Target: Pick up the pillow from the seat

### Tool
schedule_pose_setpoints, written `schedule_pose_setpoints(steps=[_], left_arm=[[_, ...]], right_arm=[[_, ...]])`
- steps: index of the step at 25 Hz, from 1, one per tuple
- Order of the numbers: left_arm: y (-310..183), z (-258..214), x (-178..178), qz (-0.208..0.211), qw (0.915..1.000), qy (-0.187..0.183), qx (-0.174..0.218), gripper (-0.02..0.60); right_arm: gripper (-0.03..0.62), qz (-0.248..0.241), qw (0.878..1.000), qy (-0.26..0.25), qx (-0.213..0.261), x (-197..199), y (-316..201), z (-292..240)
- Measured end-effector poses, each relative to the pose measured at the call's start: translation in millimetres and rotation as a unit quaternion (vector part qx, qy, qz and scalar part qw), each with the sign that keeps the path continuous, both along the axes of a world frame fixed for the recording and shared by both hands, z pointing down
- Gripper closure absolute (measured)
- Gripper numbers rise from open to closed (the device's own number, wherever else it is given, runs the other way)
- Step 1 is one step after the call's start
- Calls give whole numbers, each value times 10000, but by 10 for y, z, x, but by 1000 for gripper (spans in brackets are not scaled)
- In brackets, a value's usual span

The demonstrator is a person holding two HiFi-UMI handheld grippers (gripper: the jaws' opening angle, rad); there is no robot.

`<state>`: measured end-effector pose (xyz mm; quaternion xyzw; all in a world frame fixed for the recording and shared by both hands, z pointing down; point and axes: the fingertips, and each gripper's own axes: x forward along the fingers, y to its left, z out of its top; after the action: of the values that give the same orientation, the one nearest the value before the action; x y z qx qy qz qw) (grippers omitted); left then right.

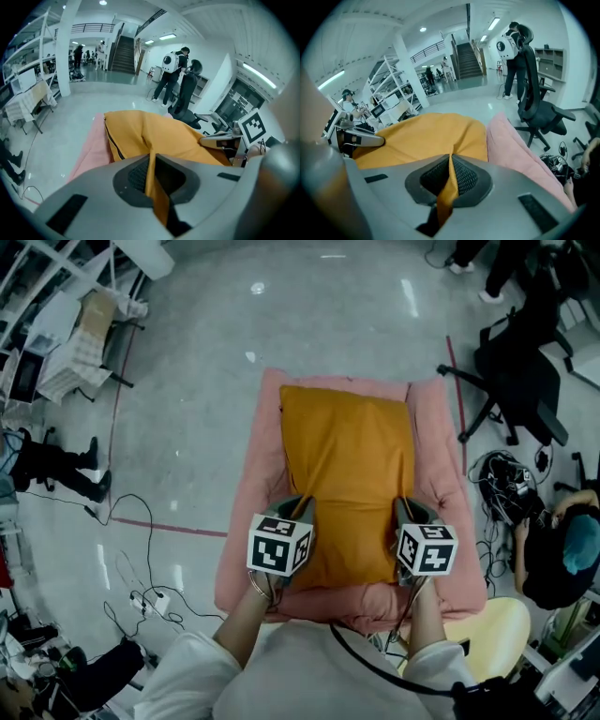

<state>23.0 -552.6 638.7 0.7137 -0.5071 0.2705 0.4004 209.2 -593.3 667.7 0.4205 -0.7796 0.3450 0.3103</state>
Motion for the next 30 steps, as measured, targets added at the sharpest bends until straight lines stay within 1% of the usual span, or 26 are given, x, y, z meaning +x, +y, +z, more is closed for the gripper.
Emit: schedule_pose_setpoints(steps=[3,8,13,19,24,30], left_arm=[[-113,-267,-82,-113,9992,-99,368,565],[-148,-671,-213,-366,9961,-137,790,565],[-77,-994,-348,-652,9906,-188,1185,565],[149,-1412,-649,-929,9828,-356,1558,568],[425,-1813,-1022,-1048,9755,-366,1901,568],[826,-2216,-1629,-1262,9638,-397,2315,568]], right_arm=[[562,-58,9990,-64,439,-81,-174,-298],[562,-211,9949,-116,978,-208,-306,-756],[562,-412,9894,-290,1362,-350,-333,-1123],[562,-725,9806,-578,1725,-684,-222,-1574],[562,-936,9725,-762,1989,-1080,-11,-1976],[562,-1125,9610,-790,2399,-1712,308,-2431]])
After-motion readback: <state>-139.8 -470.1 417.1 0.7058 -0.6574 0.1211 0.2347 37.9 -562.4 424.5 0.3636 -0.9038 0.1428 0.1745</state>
